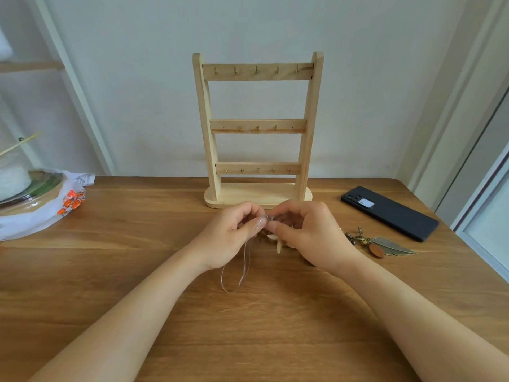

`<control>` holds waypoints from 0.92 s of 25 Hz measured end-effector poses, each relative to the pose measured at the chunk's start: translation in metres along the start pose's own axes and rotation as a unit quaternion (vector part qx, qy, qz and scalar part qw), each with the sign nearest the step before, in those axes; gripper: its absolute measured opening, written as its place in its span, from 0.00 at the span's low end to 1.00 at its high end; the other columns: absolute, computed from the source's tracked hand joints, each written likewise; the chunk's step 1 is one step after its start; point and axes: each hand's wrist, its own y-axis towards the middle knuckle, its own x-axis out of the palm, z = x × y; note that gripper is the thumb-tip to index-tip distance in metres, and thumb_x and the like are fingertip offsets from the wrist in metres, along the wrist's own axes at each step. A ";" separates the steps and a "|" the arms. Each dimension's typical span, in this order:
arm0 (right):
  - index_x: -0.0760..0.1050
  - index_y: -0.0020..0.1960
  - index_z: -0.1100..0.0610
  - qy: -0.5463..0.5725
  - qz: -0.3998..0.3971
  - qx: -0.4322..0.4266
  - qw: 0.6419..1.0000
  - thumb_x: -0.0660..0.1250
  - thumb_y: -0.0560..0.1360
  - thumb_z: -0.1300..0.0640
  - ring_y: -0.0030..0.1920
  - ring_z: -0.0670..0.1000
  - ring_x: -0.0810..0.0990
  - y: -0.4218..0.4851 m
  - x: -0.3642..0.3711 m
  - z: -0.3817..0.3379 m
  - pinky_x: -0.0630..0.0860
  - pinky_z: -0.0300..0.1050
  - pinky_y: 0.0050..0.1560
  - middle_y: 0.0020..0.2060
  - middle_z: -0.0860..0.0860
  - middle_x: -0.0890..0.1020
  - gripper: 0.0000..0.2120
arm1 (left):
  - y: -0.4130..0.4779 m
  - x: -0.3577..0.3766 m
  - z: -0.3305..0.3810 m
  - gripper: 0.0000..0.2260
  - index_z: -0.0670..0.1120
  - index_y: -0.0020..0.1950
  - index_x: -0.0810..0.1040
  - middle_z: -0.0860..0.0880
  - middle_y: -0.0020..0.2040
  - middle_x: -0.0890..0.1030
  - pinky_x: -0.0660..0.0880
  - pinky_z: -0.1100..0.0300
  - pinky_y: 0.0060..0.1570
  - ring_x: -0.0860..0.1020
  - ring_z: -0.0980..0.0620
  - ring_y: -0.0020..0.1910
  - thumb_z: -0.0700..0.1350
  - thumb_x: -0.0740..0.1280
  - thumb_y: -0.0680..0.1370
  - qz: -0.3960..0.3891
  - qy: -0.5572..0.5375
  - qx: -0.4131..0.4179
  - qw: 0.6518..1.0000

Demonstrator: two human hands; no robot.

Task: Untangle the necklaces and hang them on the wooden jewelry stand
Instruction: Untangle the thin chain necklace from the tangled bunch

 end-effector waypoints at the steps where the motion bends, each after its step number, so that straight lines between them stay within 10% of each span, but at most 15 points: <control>1: 0.83 0.51 0.55 0.025 -0.002 0.012 1.000 0.73 0.76 0.59 0.36 0.54 0.82 0.000 0.000 -0.001 0.78 0.38 0.36 0.40 0.52 0.85 0.04 | -0.001 0.000 0.000 0.08 0.48 0.46 0.76 0.55 0.35 0.71 0.65 0.53 0.40 0.65 0.50 0.36 0.42 0.62 0.84 -0.003 0.002 0.002 1.000; 10: 0.78 0.48 0.61 0.041 -0.031 0.019 0.999 0.65 0.79 0.65 0.35 0.53 0.84 -0.001 0.000 -0.006 0.81 0.45 0.35 0.36 0.55 0.83 0.03 | -0.006 0.003 0.010 0.06 0.51 0.45 0.79 0.55 0.37 0.78 0.72 0.56 0.37 0.73 0.56 0.35 0.44 0.66 0.82 0.025 0.096 0.019 0.995; 16: 0.71 0.48 0.59 0.317 0.020 0.135 0.939 0.56 0.85 0.58 0.32 0.51 0.74 0.001 0.013 -0.014 0.68 0.48 0.35 0.32 0.53 0.76 0.09 | -0.003 0.023 0.017 0.07 0.45 0.42 0.75 0.49 0.36 0.75 0.68 0.62 0.36 0.73 0.51 0.37 0.42 0.64 0.80 0.086 -0.115 0.009 0.990; 23: 0.72 0.51 0.64 0.226 0.003 0.083 0.971 0.59 0.84 0.61 0.30 0.50 0.72 0.001 0.004 -0.011 0.71 0.41 0.31 0.31 0.54 0.76 0.06 | -0.003 0.016 0.017 0.02 0.47 0.43 0.84 0.49 0.37 0.80 0.70 0.65 0.35 0.73 0.56 0.35 0.43 0.73 0.76 0.120 -0.159 -0.056 0.978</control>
